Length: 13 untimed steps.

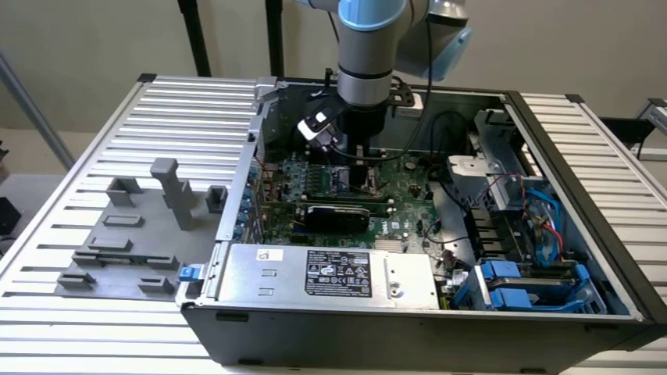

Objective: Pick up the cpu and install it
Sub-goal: 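Place the cpu into insertion slot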

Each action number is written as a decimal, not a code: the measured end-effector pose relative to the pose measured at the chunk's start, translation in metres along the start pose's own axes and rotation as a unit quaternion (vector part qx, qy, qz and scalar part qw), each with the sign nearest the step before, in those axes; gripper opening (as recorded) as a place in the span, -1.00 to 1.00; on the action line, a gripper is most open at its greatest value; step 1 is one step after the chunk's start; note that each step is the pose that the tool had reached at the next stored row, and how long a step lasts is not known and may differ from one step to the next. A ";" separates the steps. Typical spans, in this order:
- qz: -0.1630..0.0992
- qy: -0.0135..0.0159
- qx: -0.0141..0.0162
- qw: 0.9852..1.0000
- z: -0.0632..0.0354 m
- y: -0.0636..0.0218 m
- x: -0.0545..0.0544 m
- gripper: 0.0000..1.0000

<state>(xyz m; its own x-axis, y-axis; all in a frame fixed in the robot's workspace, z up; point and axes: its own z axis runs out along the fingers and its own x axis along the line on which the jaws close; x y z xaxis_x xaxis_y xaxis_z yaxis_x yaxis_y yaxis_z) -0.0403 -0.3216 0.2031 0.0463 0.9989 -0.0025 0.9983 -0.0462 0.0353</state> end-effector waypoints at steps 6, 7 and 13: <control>0.000 0.000 0.000 1.000 -0.0094 0.0003 0.000 0.21; 0.000 0.000 0.000 1.000 -0.0098 0.0004 0.000 0.08; 0.000 0.000 0.000 1.000 -0.0102 0.0003 0.000 -0.40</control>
<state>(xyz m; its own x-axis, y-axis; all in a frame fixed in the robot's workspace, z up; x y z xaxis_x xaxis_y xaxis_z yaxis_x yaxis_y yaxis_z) -0.0403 -0.3216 0.2133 0.0462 0.9989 -0.0024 0.9983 -0.0460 0.0352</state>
